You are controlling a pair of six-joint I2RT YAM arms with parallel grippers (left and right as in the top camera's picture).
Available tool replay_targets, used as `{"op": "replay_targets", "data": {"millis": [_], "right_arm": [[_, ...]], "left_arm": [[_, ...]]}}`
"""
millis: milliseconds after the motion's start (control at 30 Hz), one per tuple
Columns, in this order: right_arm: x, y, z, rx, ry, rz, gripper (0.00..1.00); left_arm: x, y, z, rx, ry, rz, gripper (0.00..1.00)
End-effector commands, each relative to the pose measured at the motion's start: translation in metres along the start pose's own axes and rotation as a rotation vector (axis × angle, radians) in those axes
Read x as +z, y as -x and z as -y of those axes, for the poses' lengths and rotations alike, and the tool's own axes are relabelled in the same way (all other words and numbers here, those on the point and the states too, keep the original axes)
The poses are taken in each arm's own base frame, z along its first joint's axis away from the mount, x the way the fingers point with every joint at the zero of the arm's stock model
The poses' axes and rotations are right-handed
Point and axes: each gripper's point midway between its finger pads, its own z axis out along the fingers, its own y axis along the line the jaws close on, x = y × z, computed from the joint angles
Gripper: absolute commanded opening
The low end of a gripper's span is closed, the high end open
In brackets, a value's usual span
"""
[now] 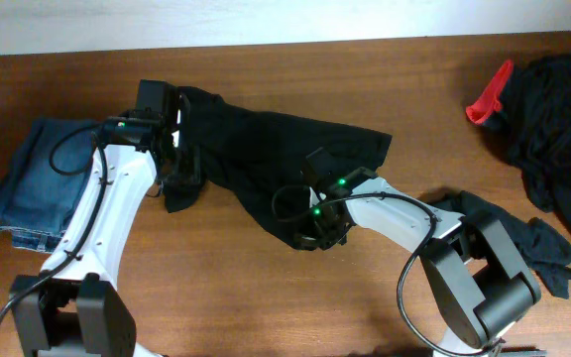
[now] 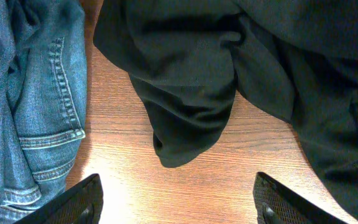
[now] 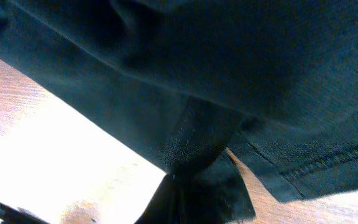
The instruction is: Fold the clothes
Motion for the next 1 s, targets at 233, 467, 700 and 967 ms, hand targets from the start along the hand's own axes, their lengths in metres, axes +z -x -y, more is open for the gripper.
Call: {"op": "replay_targets", "data": {"millis": [233,467,700,967], "right_arm": [[-0.094,0.023,0.056,-0.006,-0.206,0.263,0.04],[-0.159,0.033,0.064,-0.041,-0.216,0.472,0.04],[-0.186,0.047,0.096,0.022,-0.359,0.591,0.04],[-0.209,0.055,0.123,0.129,-0.374,0.621,0.04]], "left_arm": [[0.003,-0.008,0.001,-0.007,-0.009,-0.02,0.77],[0.028,-0.035,0.007,0.002,-0.034,-0.087,0.77],[0.059,-0.061,0.024,0.002,-0.11,-0.115,0.77],[0.084,-0.07,0.029,-0.004,-0.127,-0.069,0.73]]}}
